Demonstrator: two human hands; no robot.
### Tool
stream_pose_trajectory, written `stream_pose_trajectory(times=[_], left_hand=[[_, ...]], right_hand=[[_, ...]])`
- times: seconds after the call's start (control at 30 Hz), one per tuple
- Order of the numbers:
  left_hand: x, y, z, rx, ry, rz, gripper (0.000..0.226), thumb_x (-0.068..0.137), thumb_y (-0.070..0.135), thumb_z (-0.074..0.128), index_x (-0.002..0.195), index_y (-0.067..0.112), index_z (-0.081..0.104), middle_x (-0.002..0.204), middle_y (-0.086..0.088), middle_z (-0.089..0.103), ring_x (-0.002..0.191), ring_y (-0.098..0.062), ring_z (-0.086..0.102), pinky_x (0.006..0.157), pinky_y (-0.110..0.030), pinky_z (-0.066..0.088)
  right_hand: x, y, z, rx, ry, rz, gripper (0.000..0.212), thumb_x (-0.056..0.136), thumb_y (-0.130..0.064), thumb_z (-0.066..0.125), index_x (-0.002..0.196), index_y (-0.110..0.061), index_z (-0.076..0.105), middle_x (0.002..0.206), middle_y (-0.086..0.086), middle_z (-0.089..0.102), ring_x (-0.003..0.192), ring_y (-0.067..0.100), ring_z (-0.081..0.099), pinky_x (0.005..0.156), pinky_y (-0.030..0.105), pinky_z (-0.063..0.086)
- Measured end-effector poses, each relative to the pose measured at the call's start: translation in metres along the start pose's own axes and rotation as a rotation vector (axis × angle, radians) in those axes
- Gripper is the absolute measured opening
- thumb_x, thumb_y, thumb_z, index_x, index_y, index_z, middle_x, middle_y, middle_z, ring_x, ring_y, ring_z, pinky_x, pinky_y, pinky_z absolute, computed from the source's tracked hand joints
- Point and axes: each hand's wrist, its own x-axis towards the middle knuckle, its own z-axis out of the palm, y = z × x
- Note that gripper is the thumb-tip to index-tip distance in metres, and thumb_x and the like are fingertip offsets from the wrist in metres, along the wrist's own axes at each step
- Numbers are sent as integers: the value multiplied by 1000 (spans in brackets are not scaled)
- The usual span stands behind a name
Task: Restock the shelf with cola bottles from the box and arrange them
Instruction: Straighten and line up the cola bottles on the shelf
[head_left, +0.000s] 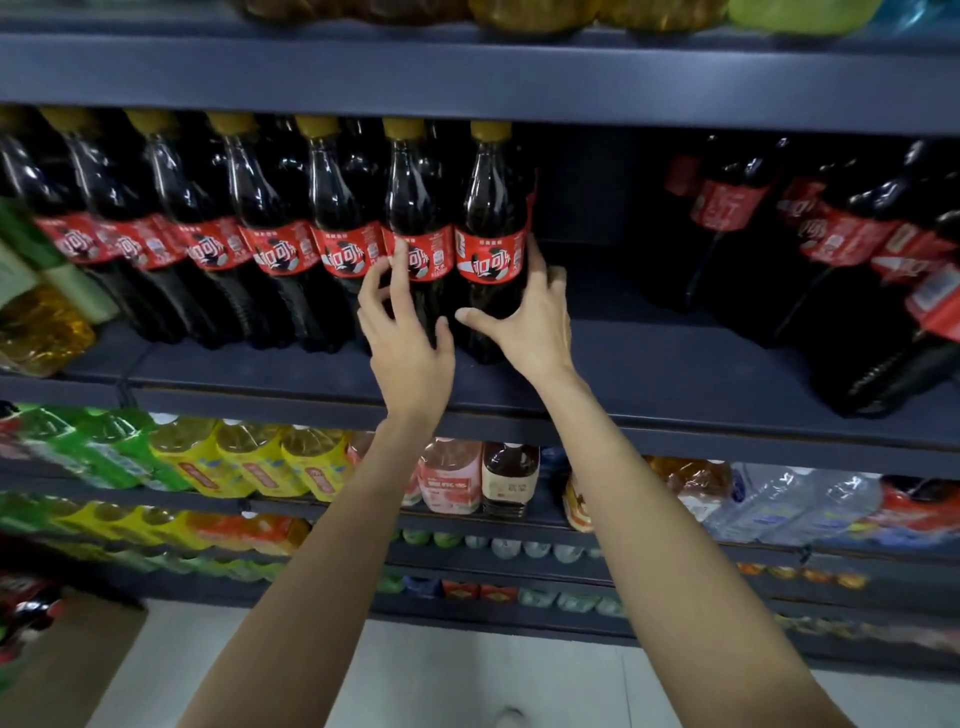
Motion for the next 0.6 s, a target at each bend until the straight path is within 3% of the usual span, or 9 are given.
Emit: stream_pose_trajectory(times=[0.13, 0.23, 0.27, 0.33, 0.4, 0.47, 0.53, 0.6], left_hand=[[-1, 7, -7, -64, -28, -37, 78, 81, 6, 62, 148, 18, 24, 145, -11, 31, 130, -21, 34, 81, -5, 35], [-8, 26, -15, -112, 59, -84, 69, 79, 5, 60, 143, 12, 35, 142, -12, 36, 128, -13, 31, 84, 6, 27], [-12, 34, -16, -137, 104, -62, 63, 79, 4, 60, 139, 8, 41, 139, -13, 41, 126, -15, 35, 90, 2, 29], [-23, 51, -14, -208, 130, 57, 50, 81, 2, 60, 129, 1, 50, 130, -13, 51, 119, -25, 48, 95, -20, 42], [-35, 68, -7, -295, 79, 211, 37, 84, 2, 59, 121, -2, 55, 116, -11, 60, 107, -26, 56, 89, -34, 47], [-38, 85, 6, -382, -33, 276, 28, 88, 6, 55, 116, 1, 58, 102, -3, 65, 97, -19, 58, 87, -28, 46], [-34, 97, 28, -443, -206, 196, 27, 90, 14, 53, 116, 10, 57, 97, 8, 65, 94, -13, 58, 86, -22, 44], [-22, 104, 58, -498, -387, 28, 29, 91, 18, 55, 120, 16, 53, 100, 12, 62, 96, -9, 58, 87, -25, 47]], right_hand=[[0, 2, -9, 106, -97, 5, 116, 63, -36, 86, 151, -21, 11, 150, 7, 32, 138, 23, 31, 109, 39, 34], [-4, 8, -27, 190, -172, 20, 114, 68, -32, 84, 151, -18, 7, 155, 5, 26, 142, 18, 24, 116, 35, 25], [-6, 12, -36, 193, -192, 21, 111, 71, -33, 82, 151, -19, 7, 155, 5, 25, 143, 18, 23, 116, 34, 24], [-9, 27, -59, 174, -192, 6, 96, 75, -31, 78, 150, -21, 18, 152, 7, 31, 140, 19, 29, 113, 34, 29], [-10, 45, -84, 157, -105, -1, 78, 80, -23, 75, 145, -19, 33, 140, 7, 46, 128, 16, 44, 106, 31, 38], [-10, 65, -105, 118, 75, 2, 65, 83, -17, 71, 140, -16, 40, 124, 3, 59, 115, 11, 53, 99, 26, 42], [-6, 86, -120, 40, 281, 2, 57, 85, -14, 67, 137, -12, 42, 117, 2, 62, 110, 12, 56, 97, 27, 44], [2, 104, -130, -54, 397, -19, 56, 87, -13, 63, 137, -8, 41, 125, 8, 57, 114, 18, 55, 97, 27, 43]])
